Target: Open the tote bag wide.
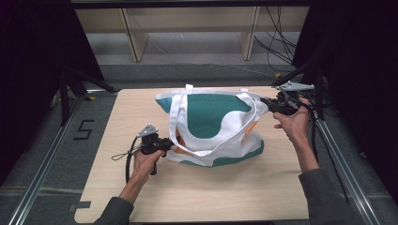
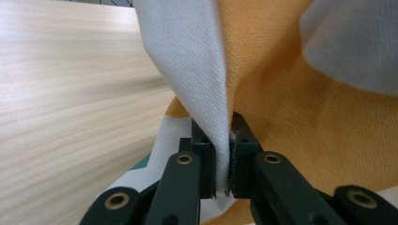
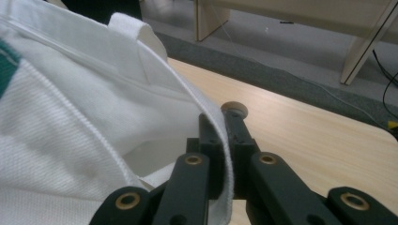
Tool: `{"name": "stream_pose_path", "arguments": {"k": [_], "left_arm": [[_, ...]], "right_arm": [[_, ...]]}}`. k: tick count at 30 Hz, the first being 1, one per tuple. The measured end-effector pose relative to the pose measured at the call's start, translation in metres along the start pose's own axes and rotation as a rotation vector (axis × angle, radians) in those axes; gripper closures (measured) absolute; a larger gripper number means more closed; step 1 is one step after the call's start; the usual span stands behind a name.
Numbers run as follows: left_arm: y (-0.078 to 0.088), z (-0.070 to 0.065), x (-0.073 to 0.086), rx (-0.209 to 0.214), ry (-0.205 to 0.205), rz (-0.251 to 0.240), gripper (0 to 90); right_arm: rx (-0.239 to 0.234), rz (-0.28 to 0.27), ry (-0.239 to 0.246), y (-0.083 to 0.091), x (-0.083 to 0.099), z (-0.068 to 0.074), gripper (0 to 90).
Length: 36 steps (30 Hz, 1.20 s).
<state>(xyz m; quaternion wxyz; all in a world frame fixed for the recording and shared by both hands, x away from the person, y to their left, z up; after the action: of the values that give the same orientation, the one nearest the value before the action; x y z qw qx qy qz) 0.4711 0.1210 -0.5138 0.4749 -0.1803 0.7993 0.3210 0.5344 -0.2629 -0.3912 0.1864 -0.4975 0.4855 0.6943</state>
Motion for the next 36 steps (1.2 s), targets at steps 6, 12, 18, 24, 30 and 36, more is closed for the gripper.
{"name": "stream_pose_path", "arguments": {"k": [6,12,18,24,30,36], "left_arm": [[0.000,-0.003,0.003,0.010,-0.003,0.010,83.4],[-0.003,-0.004,0.006,0.002,-0.020,0.028,83.3],[-0.004,-0.006,0.007,-0.001,-0.030,0.029,83.4],[-0.004,-0.006,0.008,-0.002,-0.033,0.021,83.3],[-0.004,-0.006,0.008,-0.002,-0.040,0.024,83.2],[-0.003,-0.005,0.009,-0.015,-0.046,0.038,82.8]], "right_arm": [[-0.050,-0.031,-0.057,0.003,-0.001,-0.001,81.9],[-0.068,-0.054,-0.041,0.031,-0.027,0.006,66.2],[-0.107,-0.101,-0.034,0.050,-0.049,0.020,58.6],[-0.278,-0.182,-0.011,0.060,-0.067,0.050,50.7],[-0.362,-0.125,0.022,0.054,-0.068,0.081,45.2],[-0.235,-0.054,0.130,0.043,-0.059,0.082,81.0]]}}
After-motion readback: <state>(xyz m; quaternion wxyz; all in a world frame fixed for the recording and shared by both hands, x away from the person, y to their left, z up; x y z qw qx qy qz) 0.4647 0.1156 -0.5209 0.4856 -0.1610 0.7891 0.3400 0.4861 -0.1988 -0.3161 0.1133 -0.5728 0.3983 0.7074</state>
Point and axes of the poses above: each handheld gripper's, and its own axes: y roughly backward along the jaws, x roughly out of its underside, z roughly to its left, the point moved 5 cm from there along -y, roughly forward along the jaws, and after that the axes turned 2 degrees about -y, right-handed, at the moved point
